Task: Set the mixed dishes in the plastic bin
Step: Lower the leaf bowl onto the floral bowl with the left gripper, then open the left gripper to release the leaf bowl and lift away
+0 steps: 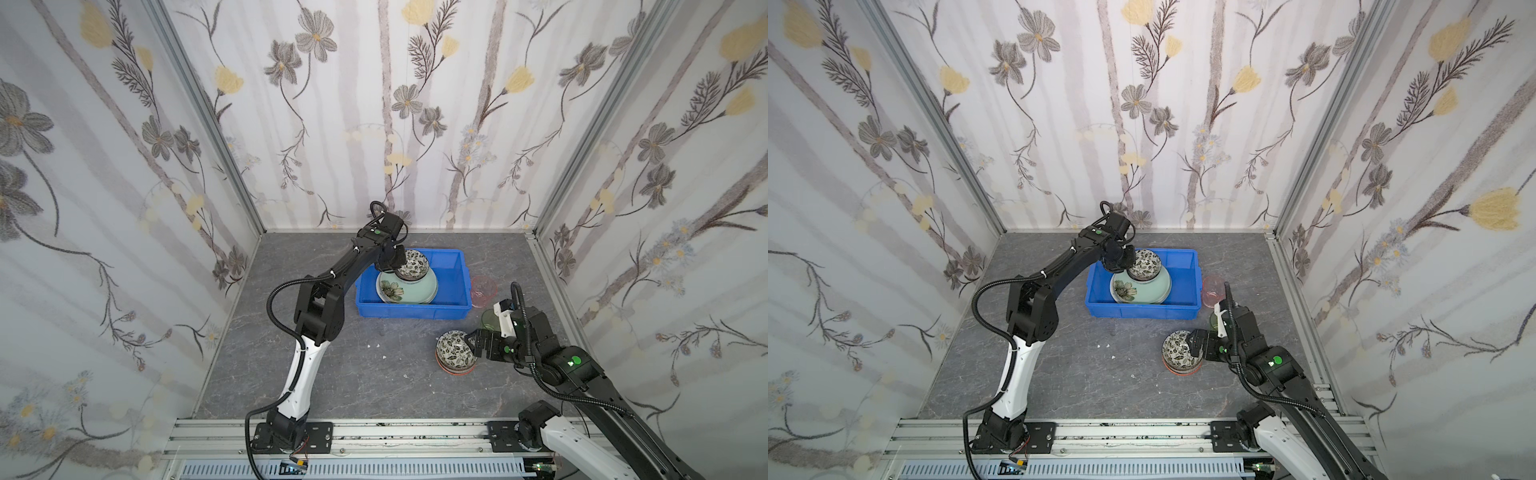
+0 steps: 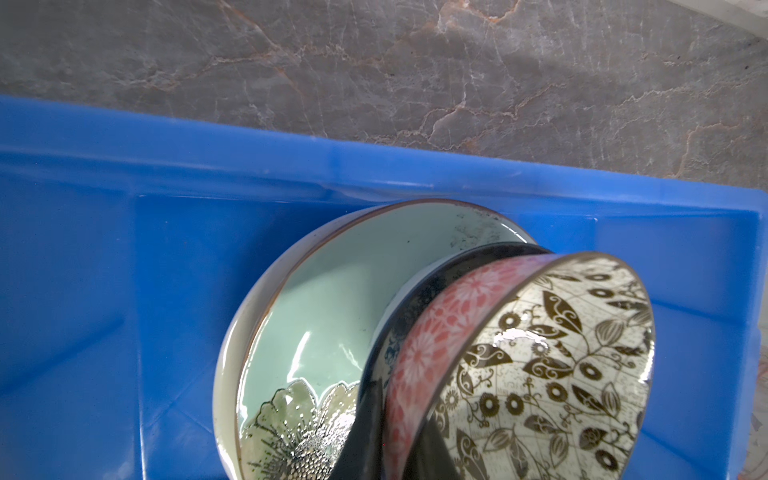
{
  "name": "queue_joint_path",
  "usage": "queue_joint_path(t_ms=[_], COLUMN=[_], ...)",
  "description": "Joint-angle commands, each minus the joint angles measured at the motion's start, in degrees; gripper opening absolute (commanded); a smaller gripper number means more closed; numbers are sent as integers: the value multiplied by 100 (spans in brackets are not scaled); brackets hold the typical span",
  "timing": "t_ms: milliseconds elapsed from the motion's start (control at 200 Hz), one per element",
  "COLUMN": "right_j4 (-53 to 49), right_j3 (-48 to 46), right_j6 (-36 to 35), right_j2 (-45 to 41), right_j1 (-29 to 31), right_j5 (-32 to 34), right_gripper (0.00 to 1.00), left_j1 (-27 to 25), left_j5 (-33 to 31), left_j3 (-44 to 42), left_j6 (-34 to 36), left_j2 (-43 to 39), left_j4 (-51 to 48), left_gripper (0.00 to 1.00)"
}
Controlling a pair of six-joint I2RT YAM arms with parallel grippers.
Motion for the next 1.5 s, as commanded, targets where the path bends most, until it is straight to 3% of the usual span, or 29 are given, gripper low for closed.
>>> queue_joint_path(t_ms=[0, 415, 954, 1494], right_j4=[166, 146, 150, 96], right_j3=[-10, 25, 17, 8], right_j6=[-38, -46, -47, -23], right_j2=[-8, -43, -49, -104], right_j1=[-5, -40, -63, -66], right_j5=[-20, -25, -55, -46], right_gripper=[100, 100, 100, 100], left_j1=[8, 8, -47, -62], left_j5=[81, 120, 85, 144], left_j3=[65, -11, -218, -173], left_j6=[48, 35, 40, 75], left_j2=[19, -246, -616, -298], left_j4=[52, 38, 41, 53], left_gripper=[17, 41, 43, 42])
